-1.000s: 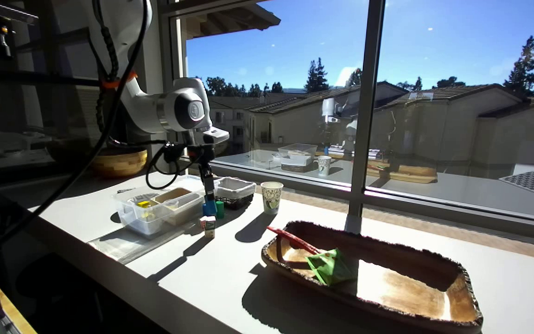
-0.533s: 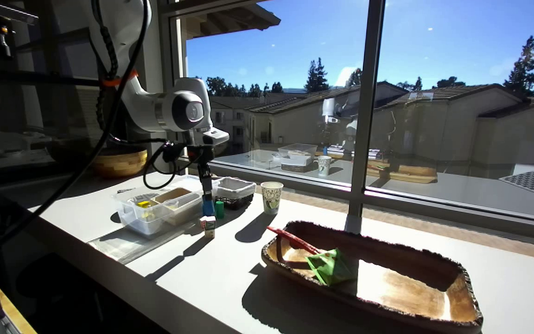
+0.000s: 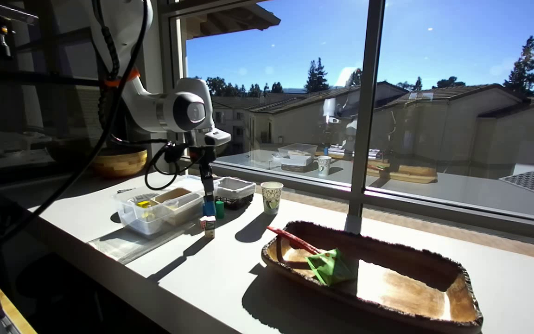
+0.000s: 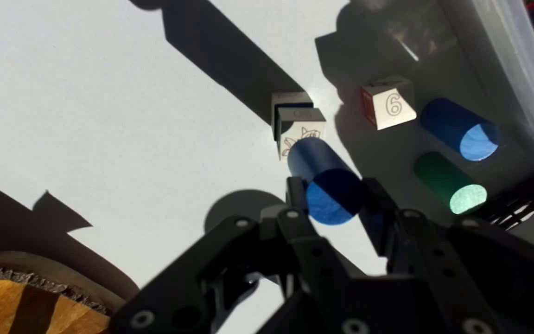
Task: Put the furthest toy block on the closest toy block, then put the blue block on the toy block
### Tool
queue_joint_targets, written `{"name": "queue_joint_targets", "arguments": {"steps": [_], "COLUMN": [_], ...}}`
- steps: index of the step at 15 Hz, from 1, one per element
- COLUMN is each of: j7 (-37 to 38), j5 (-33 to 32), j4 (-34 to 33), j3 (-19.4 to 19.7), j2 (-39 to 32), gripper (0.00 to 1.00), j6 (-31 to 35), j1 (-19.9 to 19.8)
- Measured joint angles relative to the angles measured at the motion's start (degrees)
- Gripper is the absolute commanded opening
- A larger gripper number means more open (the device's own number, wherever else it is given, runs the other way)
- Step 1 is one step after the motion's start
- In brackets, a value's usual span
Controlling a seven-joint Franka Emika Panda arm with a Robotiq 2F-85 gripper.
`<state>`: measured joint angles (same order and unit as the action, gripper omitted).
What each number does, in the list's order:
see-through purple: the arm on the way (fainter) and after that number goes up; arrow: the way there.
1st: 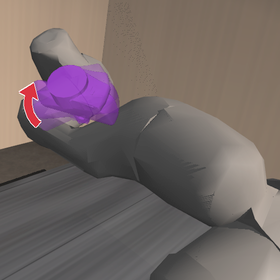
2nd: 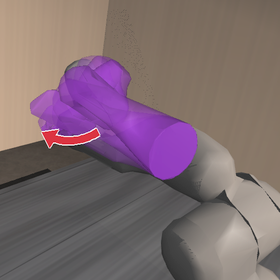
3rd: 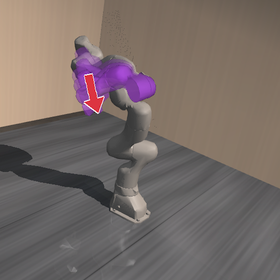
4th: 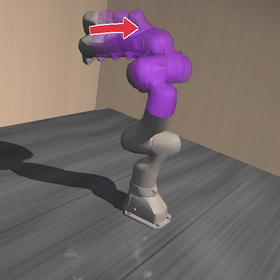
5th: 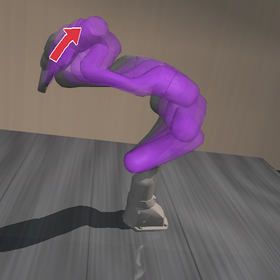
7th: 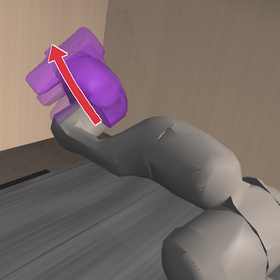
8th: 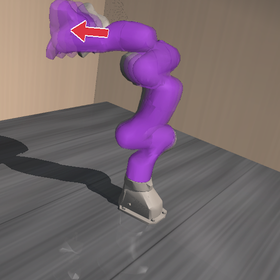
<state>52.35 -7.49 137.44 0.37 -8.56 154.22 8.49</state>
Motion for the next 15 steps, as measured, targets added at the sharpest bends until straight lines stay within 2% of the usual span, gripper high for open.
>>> {"name": "queue_joint_targets", "arguments": {"steps": [15], "j7": [-6.23], "j5": [4.62], "j4": [0.51], "j3": [-0.05], "j2": [-0.06], "gripper": [0.09], "j6": [0.00], "j1": [-0.79]}}
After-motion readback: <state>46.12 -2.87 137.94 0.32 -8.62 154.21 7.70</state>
